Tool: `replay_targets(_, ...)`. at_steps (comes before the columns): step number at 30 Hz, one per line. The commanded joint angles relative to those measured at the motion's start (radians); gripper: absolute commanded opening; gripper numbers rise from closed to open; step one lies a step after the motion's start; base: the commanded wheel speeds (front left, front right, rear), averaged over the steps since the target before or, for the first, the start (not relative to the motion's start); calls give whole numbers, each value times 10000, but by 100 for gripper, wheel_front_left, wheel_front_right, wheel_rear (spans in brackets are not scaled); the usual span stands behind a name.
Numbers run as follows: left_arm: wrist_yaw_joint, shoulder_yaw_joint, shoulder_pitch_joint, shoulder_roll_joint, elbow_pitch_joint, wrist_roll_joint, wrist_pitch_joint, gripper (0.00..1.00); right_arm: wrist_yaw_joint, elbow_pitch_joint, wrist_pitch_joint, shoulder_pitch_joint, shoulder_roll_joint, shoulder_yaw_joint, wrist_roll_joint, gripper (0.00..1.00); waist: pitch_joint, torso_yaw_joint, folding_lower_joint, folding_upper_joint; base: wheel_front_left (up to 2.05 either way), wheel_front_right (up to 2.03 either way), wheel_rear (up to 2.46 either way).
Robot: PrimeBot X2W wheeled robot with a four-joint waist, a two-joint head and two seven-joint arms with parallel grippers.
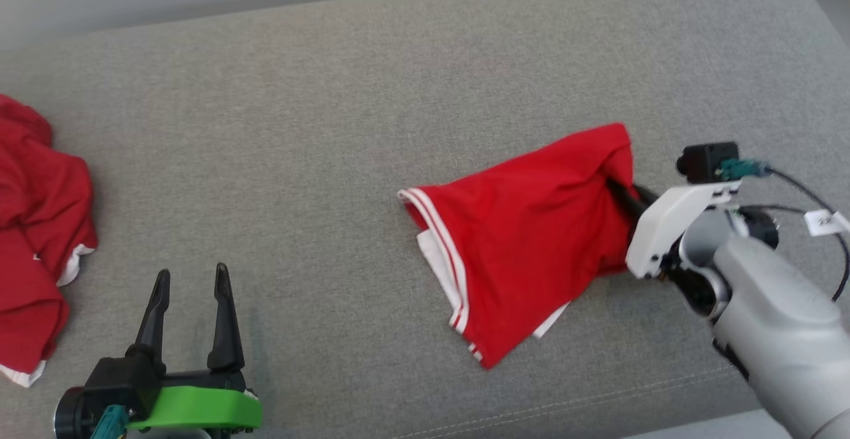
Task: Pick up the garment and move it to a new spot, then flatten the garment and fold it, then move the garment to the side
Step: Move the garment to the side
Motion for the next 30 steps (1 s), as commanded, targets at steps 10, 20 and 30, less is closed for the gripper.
replay_targets(10,-399,284,-852,441,-402,931,3,100,-18,1680,-509,-2412,-2022,-783,-187,0,2396,-1157,-1,108,0,0,0)
replay_targets(20,-496,412,-594,419,-656,1064,4,100,-18,4432,-1834,-3987,-3481,-1717,-1469,11,2843,-152,-1,108,0,0,0)
replay_targets(30,-471,486,-342,95,-514,764,4,100,-18,5380,-3113,-4464,-3317,-2227,-3139,100,2046,323,-1,108,0,0,0)
